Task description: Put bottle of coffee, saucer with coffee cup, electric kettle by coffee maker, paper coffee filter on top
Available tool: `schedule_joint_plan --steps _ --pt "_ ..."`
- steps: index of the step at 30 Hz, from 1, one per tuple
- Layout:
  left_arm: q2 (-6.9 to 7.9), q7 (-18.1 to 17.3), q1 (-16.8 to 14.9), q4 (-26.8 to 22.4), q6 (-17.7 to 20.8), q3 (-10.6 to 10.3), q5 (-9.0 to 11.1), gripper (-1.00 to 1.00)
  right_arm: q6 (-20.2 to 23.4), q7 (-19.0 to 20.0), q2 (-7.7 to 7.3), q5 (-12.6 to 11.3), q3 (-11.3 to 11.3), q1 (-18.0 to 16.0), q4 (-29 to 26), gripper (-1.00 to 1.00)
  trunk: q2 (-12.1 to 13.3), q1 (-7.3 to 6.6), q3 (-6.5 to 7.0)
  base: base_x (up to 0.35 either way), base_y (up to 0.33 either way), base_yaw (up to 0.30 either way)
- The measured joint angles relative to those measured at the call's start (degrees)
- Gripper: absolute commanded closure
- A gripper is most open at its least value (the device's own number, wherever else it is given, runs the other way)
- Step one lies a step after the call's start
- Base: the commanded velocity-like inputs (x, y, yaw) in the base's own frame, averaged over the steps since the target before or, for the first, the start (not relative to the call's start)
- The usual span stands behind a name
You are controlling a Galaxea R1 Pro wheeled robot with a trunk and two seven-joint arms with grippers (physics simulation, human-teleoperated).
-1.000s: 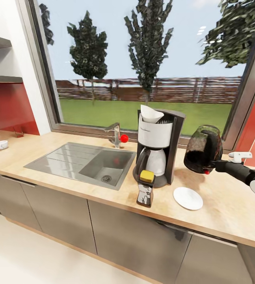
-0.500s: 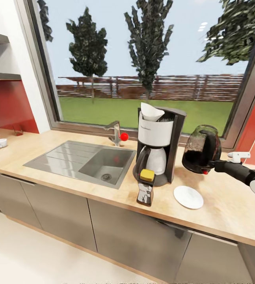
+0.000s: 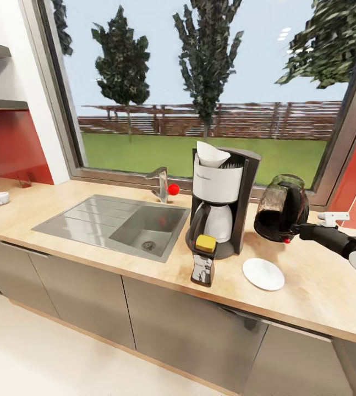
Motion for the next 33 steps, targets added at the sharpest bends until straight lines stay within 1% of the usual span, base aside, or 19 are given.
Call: schedule_joint_plan --steps 9,33 --pt "0.0 0.0 0.0 0.0 0.0 0.0 0.0 -1.0 0.0 0.0 0.0 0.0 0.0 0.0 0.0 1.0 0.0 0.0 -0.1 0.0 0.0 0.0" --pt "0.0 0.0 0.0 0.0 0.0 0.0 0.0 -1.0 0.0 0.0 0.0 0.0 0.0 0.0 0.0 1.0 0.0 0.0 -2.17 0.0 0.0 0.0"
